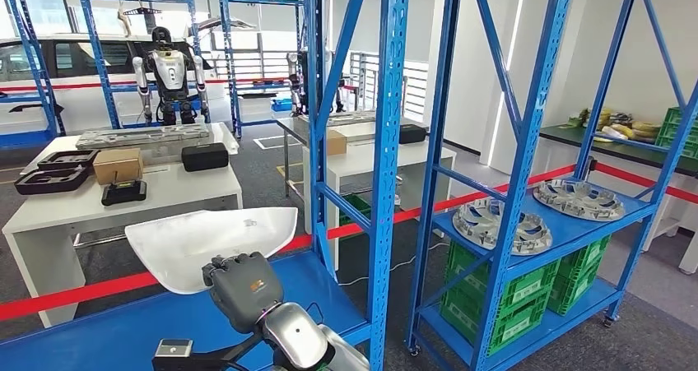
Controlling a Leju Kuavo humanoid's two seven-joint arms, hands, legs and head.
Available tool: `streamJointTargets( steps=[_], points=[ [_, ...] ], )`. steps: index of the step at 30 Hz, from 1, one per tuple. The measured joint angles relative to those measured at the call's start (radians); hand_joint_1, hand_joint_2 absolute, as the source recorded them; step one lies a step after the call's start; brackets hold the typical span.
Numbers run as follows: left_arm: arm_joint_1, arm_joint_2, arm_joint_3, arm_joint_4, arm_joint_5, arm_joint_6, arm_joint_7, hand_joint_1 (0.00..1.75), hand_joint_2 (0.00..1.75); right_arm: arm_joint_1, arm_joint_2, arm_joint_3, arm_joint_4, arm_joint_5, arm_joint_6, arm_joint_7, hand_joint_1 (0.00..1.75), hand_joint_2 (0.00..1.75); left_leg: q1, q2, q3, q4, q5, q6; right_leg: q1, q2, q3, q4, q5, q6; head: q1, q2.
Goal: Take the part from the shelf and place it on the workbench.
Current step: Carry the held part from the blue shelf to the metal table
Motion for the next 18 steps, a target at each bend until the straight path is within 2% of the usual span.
streamJointTargets(
  steps=[1,2,4,5,6,7,10,11,13,15,16,18],
  points=[
    [-0.003,-0.001,0.0,0.0,-0.003,0.0,0.003,0.0,1.75,0.0,-0.003,0.0,0.0,-0.002,0.001,0.002,1.59,1.75,0.001,0.001,-0.005,-0.001,0.005,0.008,-0.001,0.0,-0.01,0.023,-0.019,0.005,0.001,0.0],
    [-0.005,-0.001,0.0,0.0,-0.006,-0.001,0.005,0.0,1.75,0.0,-0.006,0.0,0.0,-0.004,0.0,0.002,1.59,1.75,0.001,0.002,-0.01,-0.002,0.01,0.015,-0.002,0.001,-0.029,0.067,-0.05,0.009,0.002,0.0],
    [-0.008,-0.001,0.0,0.0,-0.01,-0.003,0.008,0.0,1.75,0.003,-0.014,0.0,0.0,-0.007,-0.005,0.002,1.59,1.75,-0.002,0.004,-0.023,-0.001,0.019,0.023,-0.002,0.001,-0.082,0.201,-0.126,0.014,0.004,0.0],
    [-0.009,0.0,0.0,0.0,-0.011,-0.004,0.009,0.0,1.75,0.006,-0.019,-0.001,0.0,-0.009,-0.008,0.0,1.59,1.75,-0.004,0.004,-0.03,-0.001,0.023,0.025,-0.002,0.001,-0.103,0.257,-0.15,0.014,0.004,0.0],
    [-0.009,0.0,0.0,-0.001,-0.011,-0.005,0.009,0.0,1.75,0.008,-0.024,-0.002,0.0,-0.01,-0.011,-0.002,1.59,1.75,-0.006,0.004,-0.035,-0.001,0.028,0.026,-0.002,0.001,-0.107,0.281,-0.156,0.011,0.004,0.0],
    [-0.009,0.0,0.0,-0.001,-0.011,-0.006,0.01,0.0,1.75,0.009,-0.029,-0.003,0.0,-0.011,-0.015,-0.003,1.59,1.75,-0.009,0.004,-0.039,-0.001,0.032,0.027,0.0,0.002,-0.09,0.263,-0.144,0.006,0.005,0.0],
    [-0.01,-0.001,0.0,-0.001,-0.011,-0.007,0.009,0.0,1.75,0.004,-0.039,-0.006,0.0,-0.014,-0.028,-0.006,1.59,1.75,-0.014,0.003,-0.045,-0.001,0.042,0.021,0.013,0.003,0.035,0.061,-0.076,-0.022,0.004,0.0],
    [-0.011,-0.002,0.0,-0.001,-0.011,-0.007,0.008,0.0,1.75,0.0,-0.04,-0.007,0.0,-0.015,-0.031,-0.004,1.59,1.75,-0.014,0.004,-0.047,-0.001,0.045,0.017,0.018,0.003,0.061,0.014,-0.064,-0.028,0.005,0.0],
    [-0.013,-0.002,0.0,-0.001,-0.01,-0.007,0.006,0.0,1.75,-0.004,-0.044,-0.011,-0.001,-0.018,-0.035,0.002,1.59,1.75,-0.013,0.005,-0.049,-0.005,0.052,0.006,0.024,0.002,0.069,-0.01,-0.056,-0.034,0.004,0.0],
    [-0.015,-0.002,0.0,-0.001,-0.01,-0.006,0.006,0.0,1.75,-0.006,-0.048,-0.015,-0.002,-0.02,-0.043,0.007,1.59,1.75,-0.011,0.006,-0.053,-0.006,0.054,-0.007,0.021,0.001,0.067,-0.022,-0.042,-0.04,0.004,0.0],
    [-0.015,-0.002,0.0,-0.001,-0.01,-0.006,0.006,0.0,1.75,-0.008,-0.049,-0.017,-0.002,-0.021,-0.046,0.008,1.59,1.75,-0.011,0.006,-0.06,0.006,0.042,-0.012,0.017,0.0,0.066,-0.028,-0.034,-0.045,0.003,0.0],
    [-0.017,-0.001,0.0,-0.001,-0.01,-0.006,0.007,0.0,1.75,-0.01,-0.051,-0.023,-0.004,-0.022,-0.049,0.009,1.59,1.75,-0.01,0.006,-0.095,0.093,-0.021,-0.02,0.012,-0.002,0.058,-0.037,-0.02,-0.052,0.0,0.0]
  ],
)
